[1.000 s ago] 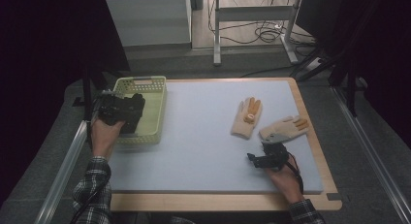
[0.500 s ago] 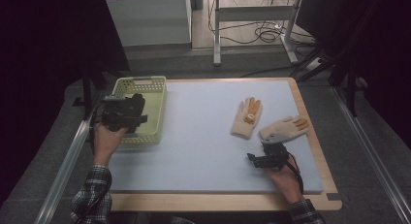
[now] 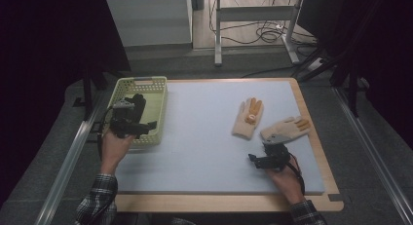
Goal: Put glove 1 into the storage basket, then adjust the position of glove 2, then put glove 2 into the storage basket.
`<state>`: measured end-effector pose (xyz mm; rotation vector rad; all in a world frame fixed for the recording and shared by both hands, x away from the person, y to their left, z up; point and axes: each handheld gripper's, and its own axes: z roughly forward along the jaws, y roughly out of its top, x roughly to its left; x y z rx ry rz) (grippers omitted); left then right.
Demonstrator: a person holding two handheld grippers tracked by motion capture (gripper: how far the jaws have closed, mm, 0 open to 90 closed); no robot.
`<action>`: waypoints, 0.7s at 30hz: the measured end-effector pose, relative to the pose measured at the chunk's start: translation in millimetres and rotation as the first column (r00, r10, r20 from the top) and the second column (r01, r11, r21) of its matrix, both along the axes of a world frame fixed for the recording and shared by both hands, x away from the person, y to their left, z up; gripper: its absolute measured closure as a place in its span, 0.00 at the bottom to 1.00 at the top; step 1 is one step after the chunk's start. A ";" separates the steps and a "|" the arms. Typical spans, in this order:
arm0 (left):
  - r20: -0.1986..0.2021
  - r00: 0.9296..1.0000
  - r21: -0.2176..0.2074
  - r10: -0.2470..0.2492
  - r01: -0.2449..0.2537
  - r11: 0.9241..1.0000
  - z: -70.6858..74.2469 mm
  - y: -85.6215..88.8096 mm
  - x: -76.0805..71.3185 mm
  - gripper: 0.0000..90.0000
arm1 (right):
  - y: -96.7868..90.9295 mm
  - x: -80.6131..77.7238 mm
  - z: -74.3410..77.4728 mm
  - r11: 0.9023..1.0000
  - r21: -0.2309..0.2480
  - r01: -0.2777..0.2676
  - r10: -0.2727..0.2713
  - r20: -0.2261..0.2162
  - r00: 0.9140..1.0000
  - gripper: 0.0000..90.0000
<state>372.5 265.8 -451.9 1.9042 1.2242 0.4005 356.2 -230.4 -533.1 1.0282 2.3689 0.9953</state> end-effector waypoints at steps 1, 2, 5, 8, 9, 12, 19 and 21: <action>0.002 1.000 -0.001 -0.004 0.004 1.000 0.5 -2.4 -0.9 0.00 | 0.0 0.0 0.0 1.000 0.000 0.000 0.000 0.000 1.000 0.23; 0.006 1.000 0.001 -0.010 0.010 1.000 1.2 -5.5 -2.2 0.00 | 0.0 0.0 0.0 1.000 0.000 0.000 0.000 0.000 1.000 0.23; 0.017 0.999 0.001 -0.032 0.032 1.000 3.3 -15.4 -5.6 0.00 | 0.0 0.0 0.0 1.000 0.000 0.000 0.000 0.000 1.000 0.23; 0.025 0.998 0.007 -0.054 0.054 0.999 5.0 -25.4 -8.7 0.00 | -0.1 0.1 0.0 1.000 0.000 -0.001 0.001 0.000 1.000 0.23; 0.029 0.998 0.004 -0.061 0.061 0.998 5.3 -28.7 -9.8 0.00 | -0.1 0.1 0.0 1.000 0.000 -0.001 0.001 0.000 1.000 0.23; 0.039 0.996 -0.003 -0.085 0.085 0.996 5.0 -39.0 -13.3 0.00 | -0.2 0.2 0.0 1.000 -0.002 -0.003 0.003 0.001 1.000 0.23; 0.061 0.987 -0.006 -0.149 0.149 0.989 1.0 -66.8 -24.1 0.00 | -0.2 0.3 0.1 1.000 0.002 0.000 0.000 -0.004 1.000 0.23; 0.070 0.984 -0.010 -0.166 0.167 0.986 -0.5 -74.5 -28.1 0.00 | -0.3 0.4 0.1 1.000 0.002 -0.001 0.001 -0.004 1.000 0.23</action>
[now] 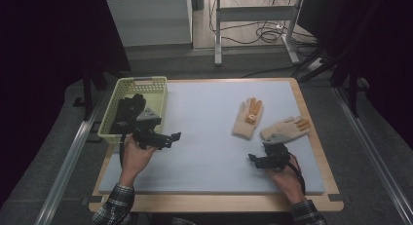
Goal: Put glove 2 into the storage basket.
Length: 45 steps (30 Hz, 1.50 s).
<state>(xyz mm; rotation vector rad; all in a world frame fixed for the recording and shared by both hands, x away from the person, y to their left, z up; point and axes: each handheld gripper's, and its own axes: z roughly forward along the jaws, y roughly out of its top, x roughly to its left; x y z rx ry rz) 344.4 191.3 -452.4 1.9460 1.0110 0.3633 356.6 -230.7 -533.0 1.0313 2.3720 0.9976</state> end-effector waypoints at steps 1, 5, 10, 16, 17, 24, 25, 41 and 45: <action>0.003 1.000 0.001 -0.012 0.012 1.000 -1.1 -4.7 -2.4 0.00 | 0.2 -0.1 0.1 1.000 0.001 0.002 -0.002 0.000 1.000 0.23; 0.011 0.999 0.017 -0.047 0.047 0.999 -8.2 -22.4 -12.5 0.00 | -0.1 0.0 0.2 1.000 -0.001 -0.002 0.002 0.000 1.000 0.23; 0.010 0.997 0.027 -0.080 0.080 0.996 -27.1 -39.0 -24.9 0.00 | -0.1 -1.3 0.9 1.000 0.001 -0.012 0.012 0.004 1.000 0.25; -0.020 0.996 0.060 -0.090 0.091 0.994 -57.8 -47.7 -36.2 0.00 | -4.2 -3.9 5.8 1.000 0.022 -0.015 0.015 -0.004 1.000 0.27; -0.024 0.996 0.062 -0.085 0.086 0.994 -62.5 -47.7 -37.7 0.00 | -4.2 -3.9 5.8 1.000 0.022 -0.015 0.015 -0.004 1.000 0.27; -0.038 0.999 0.127 -0.029 0.033 0.991 -89.8 -42.6 -41.4 0.00 | -15.7 0.8 23.4 0.999 0.045 0.028 -0.029 0.021 0.999 0.28; -0.041 0.999 0.137 -0.023 0.029 0.990 -93.2 -42.1 -41.3 0.00 | -21.3 3.3 29.2 0.998 0.039 0.044 -0.045 0.027 0.999 0.29; -0.101 0.995 0.196 0.000 0.020 0.980 -97.6 -45.5 -35.2 0.00 | -86.7 41.8 42.0 0.959 0.023 0.283 -0.284 0.050 0.958 0.42; -0.100 0.995 0.196 0.000 0.020 0.980 -97.6 -45.5 -35.3 0.00 | -82.6 59.9 42.8 0.948 0.058 0.313 -0.314 0.019 0.949 0.35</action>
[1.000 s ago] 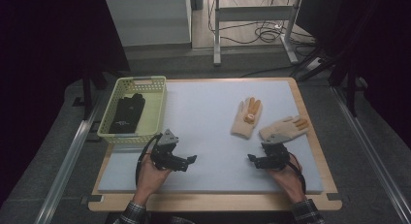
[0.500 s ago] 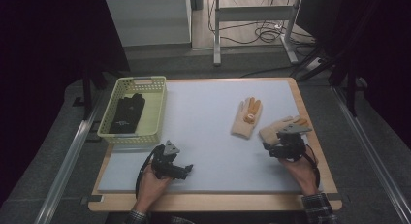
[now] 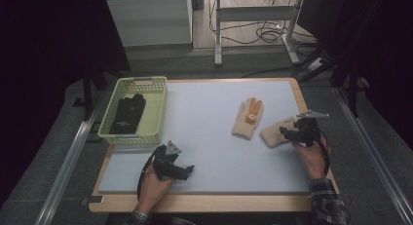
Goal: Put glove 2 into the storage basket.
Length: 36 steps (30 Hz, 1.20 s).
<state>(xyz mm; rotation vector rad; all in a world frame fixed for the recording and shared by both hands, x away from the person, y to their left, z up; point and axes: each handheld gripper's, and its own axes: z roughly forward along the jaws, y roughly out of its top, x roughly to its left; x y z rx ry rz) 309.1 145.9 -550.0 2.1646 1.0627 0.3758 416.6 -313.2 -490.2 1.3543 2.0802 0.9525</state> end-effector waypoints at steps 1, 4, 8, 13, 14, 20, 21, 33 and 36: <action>-0.001 1.000 -0.002 0.003 -0.003 1.000 -0.1 -0.2 -0.2 0.00 | 1.7 3.5 -1.1 1.000 0.004 0.004 -0.004 -0.009 1.000 0.33; -0.001 1.000 -0.002 0.003 -0.003 1.000 -0.1 -0.2 -0.3 0.00 | 10.0 15.6 -9.3 0.998 -0.050 0.036 -0.037 -0.029 0.999 0.31; -0.001 1.000 -0.002 0.003 -0.003 1.000 -0.1 -0.2 -0.3 0.00 | 18.3 21.7 -22.5 0.988 -0.148 0.047 -0.055 -0.051 0.997 0.46; 0.000 1.000 -0.002 0.003 -0.003 1.000 -0.1 -0.2 -0.4 0.00 | 21.1 18.2 -22.0 0.984 -0.169 0.055 -0.064 -0.048 0.997 0.64; 0.000 1.000 -0.002 0.003 -0.003 1.000 -0.1 -0.2 -0.5 0.00 | 20.9 17.7 -21.5 0.984 -0.170 0.055 -0.063 -0.046 0.997 0.66; 0.000 1.000 -0.002 0.004 -0.004 1.000 -0.1 -0.2 -0.3 0.00 | 11.8 12.0 -13.5 0.993 -0.117 0.013 -0.017 -0.026 1.000 0.78; -0.001 1.000 -0.002 0.003 -0.003 1.000 -0.1 -0.2 -0.3 0.00 | 11.2 10.1 -11.2 0.994 -0.109 0.005 -0.007 -0.016 1.000 0.81; 0.000 1.000 -0.006 0.007 -0.007 1.000 -0.3 -0.4 -0.4 0.00 | 33.6 -21.8 39.4 0.981 -0.021 -0.193 0.194 0.077 0.978 0.94; 0.002 1.000 -0.007 0.006 -0.006 1.000 -0.4 -0.4 -0.2 0.00 | 42.4 -25.7 45.6 0.971 -0.008 -0.237 0.237 0.088 0.967 0.94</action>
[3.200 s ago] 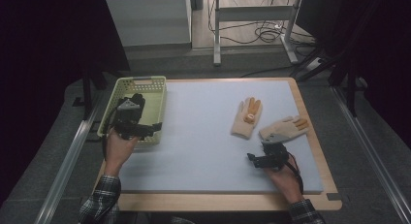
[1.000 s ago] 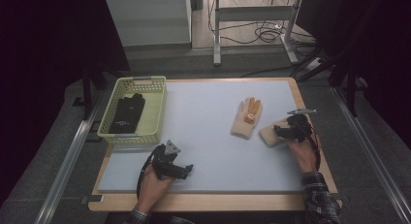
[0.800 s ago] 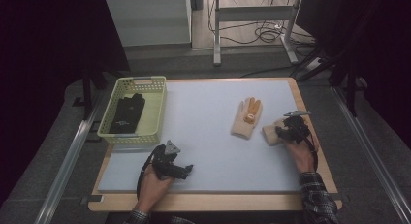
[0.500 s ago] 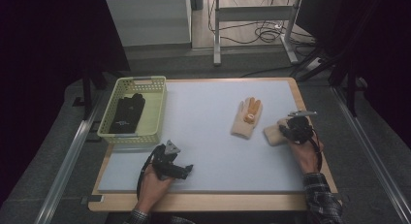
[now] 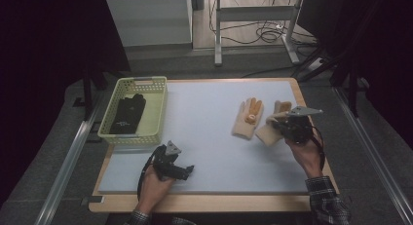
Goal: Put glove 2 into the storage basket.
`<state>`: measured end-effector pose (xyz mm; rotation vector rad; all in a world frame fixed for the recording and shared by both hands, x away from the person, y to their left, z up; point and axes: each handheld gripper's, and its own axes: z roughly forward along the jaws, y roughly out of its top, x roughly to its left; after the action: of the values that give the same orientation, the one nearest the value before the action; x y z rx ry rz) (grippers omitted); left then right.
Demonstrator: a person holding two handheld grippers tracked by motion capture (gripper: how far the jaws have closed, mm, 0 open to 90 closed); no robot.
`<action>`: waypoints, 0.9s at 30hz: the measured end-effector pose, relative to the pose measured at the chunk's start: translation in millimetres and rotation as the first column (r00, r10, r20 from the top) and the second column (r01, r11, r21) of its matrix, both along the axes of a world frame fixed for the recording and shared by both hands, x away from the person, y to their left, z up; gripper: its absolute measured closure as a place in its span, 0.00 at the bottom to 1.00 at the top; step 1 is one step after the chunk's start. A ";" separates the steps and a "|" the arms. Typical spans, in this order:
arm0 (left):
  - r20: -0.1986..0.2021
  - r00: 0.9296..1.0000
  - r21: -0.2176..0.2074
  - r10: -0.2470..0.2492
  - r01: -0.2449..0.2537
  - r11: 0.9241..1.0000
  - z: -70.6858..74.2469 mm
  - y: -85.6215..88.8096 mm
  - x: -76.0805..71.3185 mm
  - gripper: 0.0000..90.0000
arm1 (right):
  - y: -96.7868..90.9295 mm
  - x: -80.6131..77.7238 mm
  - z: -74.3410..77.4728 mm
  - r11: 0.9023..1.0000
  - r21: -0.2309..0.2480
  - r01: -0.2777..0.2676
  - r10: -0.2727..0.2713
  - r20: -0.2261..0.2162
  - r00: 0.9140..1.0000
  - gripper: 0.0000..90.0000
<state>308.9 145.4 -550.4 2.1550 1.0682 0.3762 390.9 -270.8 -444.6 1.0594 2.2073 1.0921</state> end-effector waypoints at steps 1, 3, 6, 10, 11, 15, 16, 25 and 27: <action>0.000 1.000 0.000 0.000 0.000 1.000 0.0 0.0 0.0 0.00 | 6.1 -2.1 2.7 1.000 0.009 -0.028 0.028 0.007 1.000 0.94; 0.000 1.000 -0.005 0.005 -0.005 1.000 -0.2 -0.4 -0.2 0.00 | 19.4 -5.7 6.6 0.996 0.021 -0.087 0.087 0.008 0.996 0.94; 0.001 1.000 -0.003 0.004 -0.004 1.000 -0.1 -0.2 0.0 0.00 | 42.7 -9.6 6.7 0.984 0.037 -0.177 0.177 0.005 0.984 0.94; 0.000 1.000 -0.001 0.001 -0.001 1.000 0.0 0.1 0.0 0.00 | 77.0 -13.9 -1.0 0.956 0.041 -0.291 0.291 -0.006 0.957 0.94; 0.000 1.000 -0.001 0.001 -0.001 1.000 0.0 0.1 0.0 0.00 | 85.8 -15.3 -3.9 0.948 0.043 -0.316 0.316 -0.010 0.949 0.94; 0.000 1.000 -0.001 0.001 -0.001 1.000 0.0 0.1 0.0 0.00 | 120.5 -19.9 -20.9 0.909 0.019 -0.417 0.417 -0.043 0.908 0.93; 0.000 1.000 -0.001 0.001 -0.001 1.000 0.0 0.1 0.0 0.00 | 127.0 -20.3 -26.3 0.900 0.011 -0.436 0.436 -0.052 0.899 0.93; -0.002 1.000 0.003 -0.002 0.002 1.000 0.2 0.4 0.1 0.00 | 145.8 -17.6 -61.2 0.889 -0.026 -0.456 0.452 -0.096 0.887 0.52; -0.003 1.000 0.007 -0.005 0.005 1.000 0.3 0.7 0.2 0.00 | 139.5 -15.8 -54.5 0.904 -0.016 -0.427 0.425 -0.078 0.902 0.48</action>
<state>309.1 146.1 -550.1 2.1639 1.0646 0.3755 375.1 -131.3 -499.1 0.6175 2.5826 1.2010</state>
